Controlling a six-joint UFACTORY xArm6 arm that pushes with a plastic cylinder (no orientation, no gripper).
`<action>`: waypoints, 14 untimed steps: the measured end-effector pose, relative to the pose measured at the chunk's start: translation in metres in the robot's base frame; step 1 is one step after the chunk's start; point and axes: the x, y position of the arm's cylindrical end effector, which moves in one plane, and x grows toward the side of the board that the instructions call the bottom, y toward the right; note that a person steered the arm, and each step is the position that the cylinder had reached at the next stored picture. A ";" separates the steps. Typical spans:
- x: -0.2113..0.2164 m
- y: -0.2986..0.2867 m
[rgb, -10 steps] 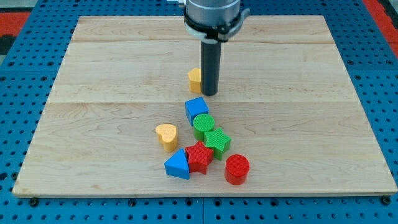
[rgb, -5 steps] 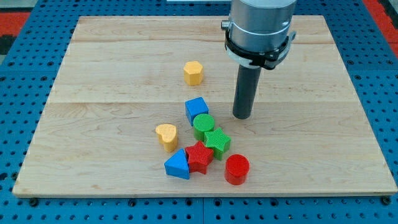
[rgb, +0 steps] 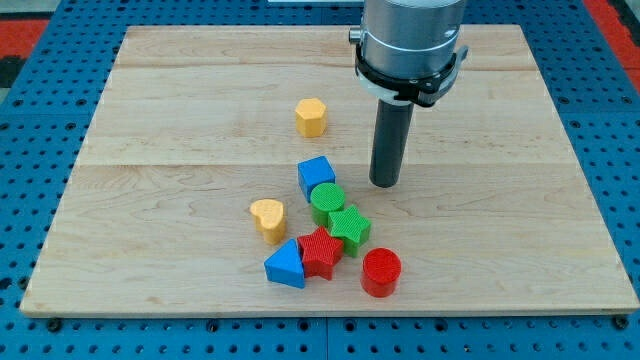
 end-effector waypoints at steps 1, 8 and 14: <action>0.000 0.000; -0.030 -0.043; -0.073 -0.044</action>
